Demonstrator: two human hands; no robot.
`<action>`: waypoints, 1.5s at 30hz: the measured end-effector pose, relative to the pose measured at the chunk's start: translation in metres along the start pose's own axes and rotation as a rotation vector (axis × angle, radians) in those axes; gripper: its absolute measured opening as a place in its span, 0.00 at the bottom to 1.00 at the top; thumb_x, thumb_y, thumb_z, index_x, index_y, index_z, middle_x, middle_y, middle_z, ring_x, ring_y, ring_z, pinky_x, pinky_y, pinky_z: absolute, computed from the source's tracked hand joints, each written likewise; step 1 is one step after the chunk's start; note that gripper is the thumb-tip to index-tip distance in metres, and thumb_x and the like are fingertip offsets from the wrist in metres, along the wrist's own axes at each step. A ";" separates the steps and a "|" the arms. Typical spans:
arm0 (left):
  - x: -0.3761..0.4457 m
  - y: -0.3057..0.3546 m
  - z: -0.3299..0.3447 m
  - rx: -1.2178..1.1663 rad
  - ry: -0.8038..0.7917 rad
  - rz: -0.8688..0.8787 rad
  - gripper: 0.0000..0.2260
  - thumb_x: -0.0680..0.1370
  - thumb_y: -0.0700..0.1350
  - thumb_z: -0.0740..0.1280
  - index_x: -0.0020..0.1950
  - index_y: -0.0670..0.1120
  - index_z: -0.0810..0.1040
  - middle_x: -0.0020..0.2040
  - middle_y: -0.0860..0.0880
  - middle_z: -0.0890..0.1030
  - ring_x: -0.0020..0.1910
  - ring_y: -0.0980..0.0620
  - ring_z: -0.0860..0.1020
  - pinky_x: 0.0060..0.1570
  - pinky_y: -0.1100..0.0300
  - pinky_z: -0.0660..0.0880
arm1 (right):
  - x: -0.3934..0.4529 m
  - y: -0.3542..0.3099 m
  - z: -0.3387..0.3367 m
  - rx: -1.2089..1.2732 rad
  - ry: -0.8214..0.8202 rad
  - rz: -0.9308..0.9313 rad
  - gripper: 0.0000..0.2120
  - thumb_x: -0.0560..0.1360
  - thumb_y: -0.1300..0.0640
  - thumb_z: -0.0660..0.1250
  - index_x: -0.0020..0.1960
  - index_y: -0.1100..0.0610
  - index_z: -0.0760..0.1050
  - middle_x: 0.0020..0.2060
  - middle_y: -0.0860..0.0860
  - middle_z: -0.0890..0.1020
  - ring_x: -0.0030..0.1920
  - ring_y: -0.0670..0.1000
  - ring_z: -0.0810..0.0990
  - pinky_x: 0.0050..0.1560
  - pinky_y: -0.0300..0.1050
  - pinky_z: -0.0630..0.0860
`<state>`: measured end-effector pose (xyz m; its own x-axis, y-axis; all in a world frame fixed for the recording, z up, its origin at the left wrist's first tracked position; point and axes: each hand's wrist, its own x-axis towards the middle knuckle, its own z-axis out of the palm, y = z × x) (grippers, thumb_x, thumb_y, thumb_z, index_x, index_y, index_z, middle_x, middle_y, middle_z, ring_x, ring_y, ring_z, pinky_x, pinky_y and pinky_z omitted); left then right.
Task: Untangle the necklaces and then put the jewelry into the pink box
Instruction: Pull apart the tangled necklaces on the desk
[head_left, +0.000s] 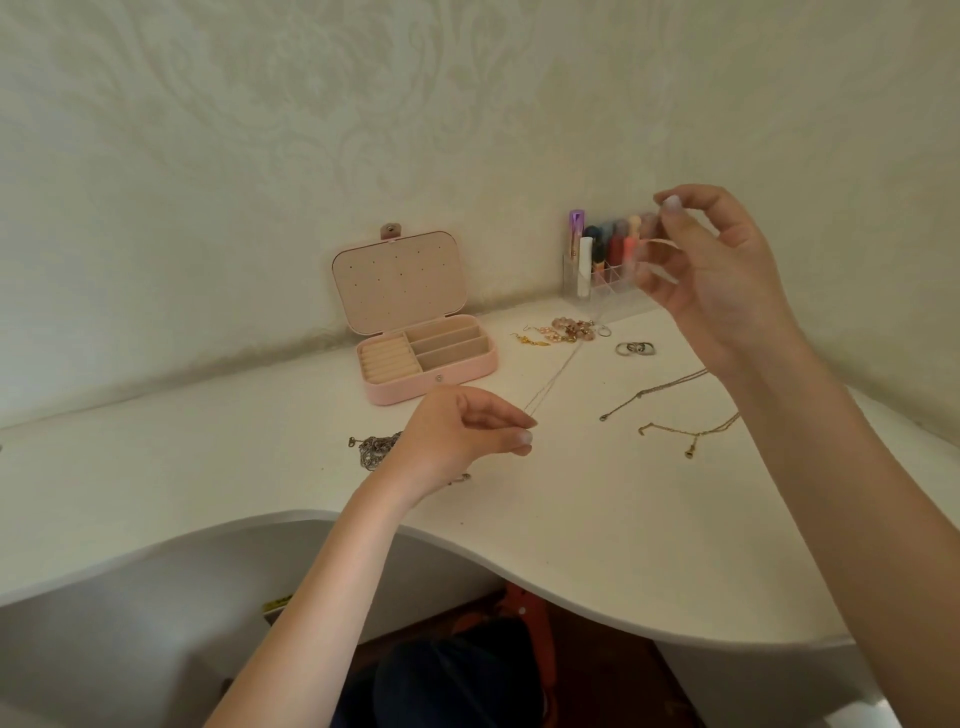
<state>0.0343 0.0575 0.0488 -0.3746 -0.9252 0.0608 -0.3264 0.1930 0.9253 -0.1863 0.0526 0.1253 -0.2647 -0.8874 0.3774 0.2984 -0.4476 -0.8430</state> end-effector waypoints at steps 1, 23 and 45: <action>-0.001 0.000 -0.001 0.001 -0.006 -0.010 0.03 0.70 0.42 0.76 0.41 0.50 0.85 0.39 0.46 0.85 0.44 0.49 0.84 0.57 0.35 0.71 | 0.002 0.001 -0.004 0.009 0.035 0.005 0.03 0.79 0.59 0.64 0.47 0.54 0.74 0.34 0.50 0.78 0.34 0.47 0.77 0.35 0.39 0.75; 0.056 0.057 0.135 -0.152 -0.164 0.183 0.17 0.77 0.42 0.69 0.65 0.44 0.73 0.51 0.47 0.84 0.51 0.56 0.81 0.48 0.67 0.73 | -0.007 -0.019 -0.086 -0.088 0.016 0.053 0.03 0.77 0.64 0.63 0.48 0.60 0.75 0.34 0.52 0.79 0.35 0.47 0.79 0.41 0.37 0.78; 0.017 0.029 0.162 0.702 0.018 0.449 0.08 0.78 0.47 0.64 0.53 0.51 0.81 0.50 0.52 0.79 0.53 0.50 0.72 0.49 0.58 0.67 | -0.016 0.042 -0.203 -1.696 0.067 -0.077 0.11 0.76 0.61 0.63 0.58 0.56 0.78 0.54 0.54 0.78 0.55 0.58 0.75 0.51 0.50 0.75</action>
<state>-0.1220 0.1004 0.0164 -0.5860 -0.7159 0.3796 -0.6168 0.6979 0.3639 -0.3555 0.0704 0.0059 -0.2791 -0.8453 0.4555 -0.9475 0.1654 -0.2736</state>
